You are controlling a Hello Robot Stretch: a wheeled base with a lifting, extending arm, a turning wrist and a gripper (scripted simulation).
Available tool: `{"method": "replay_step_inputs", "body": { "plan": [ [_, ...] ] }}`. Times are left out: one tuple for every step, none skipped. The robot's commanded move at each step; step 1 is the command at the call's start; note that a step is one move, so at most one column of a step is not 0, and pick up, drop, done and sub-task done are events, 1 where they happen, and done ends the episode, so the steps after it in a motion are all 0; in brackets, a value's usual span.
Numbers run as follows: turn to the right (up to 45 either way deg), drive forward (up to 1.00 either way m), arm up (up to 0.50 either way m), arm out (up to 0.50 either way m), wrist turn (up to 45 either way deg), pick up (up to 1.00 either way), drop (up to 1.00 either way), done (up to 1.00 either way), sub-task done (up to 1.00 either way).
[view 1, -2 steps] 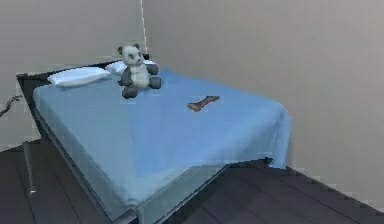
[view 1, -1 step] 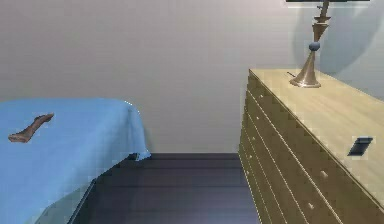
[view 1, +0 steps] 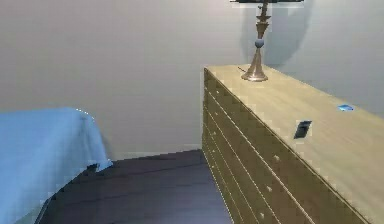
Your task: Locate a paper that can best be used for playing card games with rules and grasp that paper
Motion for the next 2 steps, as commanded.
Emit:
{"method": "replay_step_inputs", "body": {
  "plan": [
    [0.0, 1.00, 0.00, 0.00, 0.0, 0.00, 0.00, 0.00, 0.00],
    [12.0, 0.00, 0.00, 0.00, 0.0, 0.00, 0.00, 0.00, 0.00]
  ]
}}
